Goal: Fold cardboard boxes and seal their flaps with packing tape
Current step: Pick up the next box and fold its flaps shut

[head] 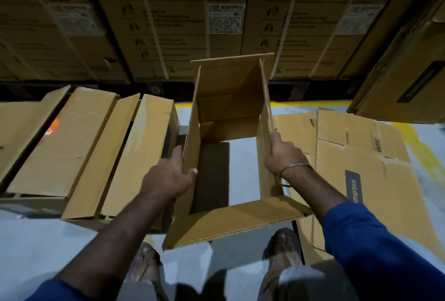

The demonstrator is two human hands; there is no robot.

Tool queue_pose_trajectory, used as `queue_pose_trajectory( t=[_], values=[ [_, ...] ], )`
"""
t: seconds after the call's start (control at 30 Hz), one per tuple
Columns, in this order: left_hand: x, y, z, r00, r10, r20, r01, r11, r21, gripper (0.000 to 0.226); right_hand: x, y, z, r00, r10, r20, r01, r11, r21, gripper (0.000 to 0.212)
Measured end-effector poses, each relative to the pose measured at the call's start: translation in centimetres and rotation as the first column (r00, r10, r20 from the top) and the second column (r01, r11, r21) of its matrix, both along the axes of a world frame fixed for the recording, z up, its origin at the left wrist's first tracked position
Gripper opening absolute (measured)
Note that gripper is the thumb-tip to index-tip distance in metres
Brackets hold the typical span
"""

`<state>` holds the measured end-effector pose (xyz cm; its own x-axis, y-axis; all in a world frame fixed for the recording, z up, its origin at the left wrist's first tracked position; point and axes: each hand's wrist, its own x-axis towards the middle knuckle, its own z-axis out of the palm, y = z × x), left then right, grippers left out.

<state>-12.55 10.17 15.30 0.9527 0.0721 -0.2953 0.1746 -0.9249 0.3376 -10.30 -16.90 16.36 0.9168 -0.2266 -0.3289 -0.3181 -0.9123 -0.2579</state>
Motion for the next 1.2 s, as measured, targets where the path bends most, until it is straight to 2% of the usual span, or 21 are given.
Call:
queue_pose_trajectory(
  t=[0.07, 0.1, 0.2, 0.27, 0.33, 0.43, 0.5, 0.63, 0.77, 0.87, 0.97, 1.07, 1.13, 1.2],
  values=[
    [0.3, 0.5, 0.3, 0.999, 0.045, 0.012, -0.044, 0.999, -0.021, 0.064, 0.5, -1.3, 0.2, 0.999, -0.036, 0.007, 0.035, 0.999, 0.027, 0.063],
    [0.6, 0.9, 0.5, 0.997, 0.068, 0.031, -0.066, 0.997, -0.041, 0.067, 0.7, -2.1, 0.3, 0.997, -0.071, 0.012, 0.071, 0.996, 0.056, 0.068],
    [1.2, 2.1, 1.4, 0.995, 0.079, 0.069, -0.075, 0.996, -0.051, 0.094, 0.7, -4.1, 1.1, 0.991, -0.132, 0.031, 0.128, 0.984, 0.123, 0.111],
    [1.3, 2.6, 1.6, 0.994, 0.047, 0.099, -0.043, 0.998, -0.042, 0.105, 0.2, -5.1, 1.6, 0.995, -0.100, 0.010, 0.099, 0.990, 0.102, 0.121],
    [1.4, 3.0, 1.5, 0.994, 0.024, 0.104, -0.020, 0.999, -0.038, 0.100, -0.1, -6.3, 1.9, 0.997, -0.052, -0.049, 0.054, 0.997, 0.052, 0.105],
    [1.4, 3.3, 1.5, 0.997, 0.039, 0.062, -0.037, 0.999, -0.030, 0.060, -1.1, -8.0, 2.7, 0.980, 0.015, -0.197, -0.020, 0.999, -0.025, 0.075],
    [1.0, 3.4, 1.6, 0.998, 0.049, 0.040, -0.047, 0.998, -0.039, 0.044, -2.2, -8.7, 3.0, 0.951, 0.062, -0.303, -0.068, 0.998, -0.008, 0.069],
    [0.2, 3.0, 1.8, 0.998, 0.050, 0.043, -0.049, 0.998, -0.034, 0.045, -3.5, -9.2, 2.9, 0.911, 0.064, -0.408, -0.006, 0.990, 0.141, 0.067],
    [0.2, 2.6, 2.0, 0.999, 0.024, 0.036, -0.023, 1.000, -0.021, 0.045, -3.3, -8.5, 3.8, 0.935, 0.120, -0.333, -0.117, 0.993, 0.029, 0.056],
    [0.3, 2.5, 2.2, 0.999, 0.014, 0.030, -0.014, 1.000, -0.014, 0.043, -3.4, -8.0, 4.6, 0.943, 0.125, -0.310, -0.139, 0.990, -0.021, 0.058],
    [0.3, 2.4, 2.0, 1.000, 0.004, -0.005, -0.004, 1.000, -0.025, 0.042, -4.0, -6.6, 5.5, 0.919, 0.214, -0.331, -0.265, 0.957, -0.116, 0.062],
    [0.3, 2.4, 1.8, 0.999, -0.001, -0.032, 0.000, 0.999, -0.040, 0.042, -5.4, -3.7, 6.1, 0.928, 0.358, -0.104, -0.373, 0.900, -0.227, 0.075],
    [0.3, 2.3, 2.0, 0.999, 0.004, -0.041, -0.006, 0.999, -0.052, 0.043, -6.6, -0.9, 6.4, 0.840, 0.543, 0.008, -0.538, 0.835, -0.113, 0.080],
    [0.2, 2.2, 2.2, 0.999, 0.005, -0.046, -0.007, 0.998, -0.056, 0.044, -8.0, 1.8, 6.3, 0.701, 0.712, -0.033, -0.712, 0.702, 0.006, 0.088]
  ],
)
